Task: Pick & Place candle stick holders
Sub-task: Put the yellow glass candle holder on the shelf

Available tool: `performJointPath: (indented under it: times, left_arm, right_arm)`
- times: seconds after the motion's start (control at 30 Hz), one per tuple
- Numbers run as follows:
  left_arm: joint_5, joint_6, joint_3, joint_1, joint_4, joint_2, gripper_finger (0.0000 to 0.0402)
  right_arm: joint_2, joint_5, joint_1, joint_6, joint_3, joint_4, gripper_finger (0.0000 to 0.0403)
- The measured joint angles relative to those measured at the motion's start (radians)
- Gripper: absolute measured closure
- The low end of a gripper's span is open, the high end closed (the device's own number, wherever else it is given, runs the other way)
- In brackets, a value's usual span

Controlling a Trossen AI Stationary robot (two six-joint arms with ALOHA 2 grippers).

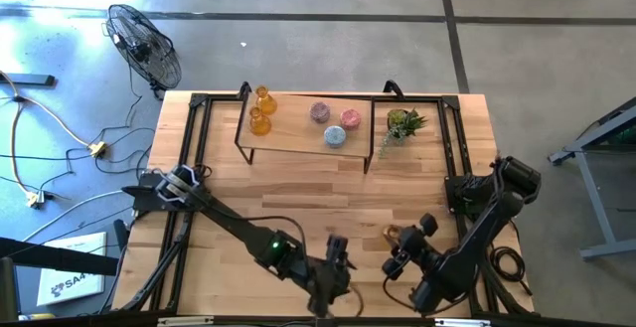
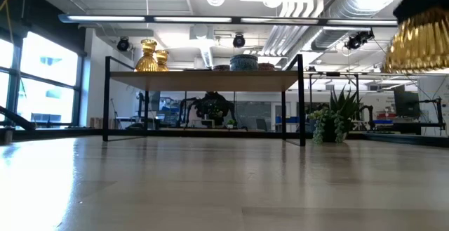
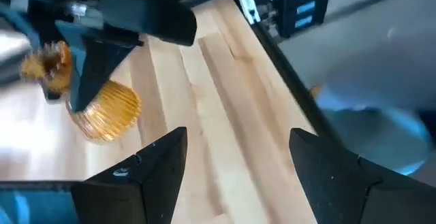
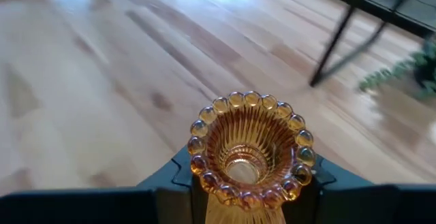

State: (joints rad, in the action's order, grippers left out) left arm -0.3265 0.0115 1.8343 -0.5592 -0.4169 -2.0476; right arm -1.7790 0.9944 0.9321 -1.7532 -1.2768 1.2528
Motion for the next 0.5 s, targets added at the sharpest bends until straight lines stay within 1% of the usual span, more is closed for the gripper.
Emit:
performJointPath:
  times: [0.1, 0.23, 0.3, 0.37, 0.5]
  left_arm:
    - [-0.073, 0.059, 0.000, -0.012, 0.005, 0.000, 0.0149]
    - [-0.199, 0.061, 0.000, -0.009, 0.002, 0.000, 0.0149]
    - [-0.242, 0.060, -0.006, -0.007, 0.012, 0.000, 0.0149]
    - [-0.254, 0.059, -0.024, 0.000, 0.024, 0.000, 0.0149]
    - [-0.225, 0.013, -0.033, 0.009, 0.025, -0.001, 0.0149]
  right_arm:
    - [0.000, 0.038, 0.005, 0.107, -0.028, -0.094, 0.0285]
    - [0.000, 0.095, 0.017, 0.303, -0.055, -0.267, 0.0285]
    - [0.000, 0.103, 0.021, 0.410, -0.064, -0.360, 0.0285]
    - [0.000, 0.103, 0.021, 0.510, -0.067, -0.450, 0.0285]
    - [0.000, 0.108, 0.017, 0.652, -0.068, -0.570, 0.0285]
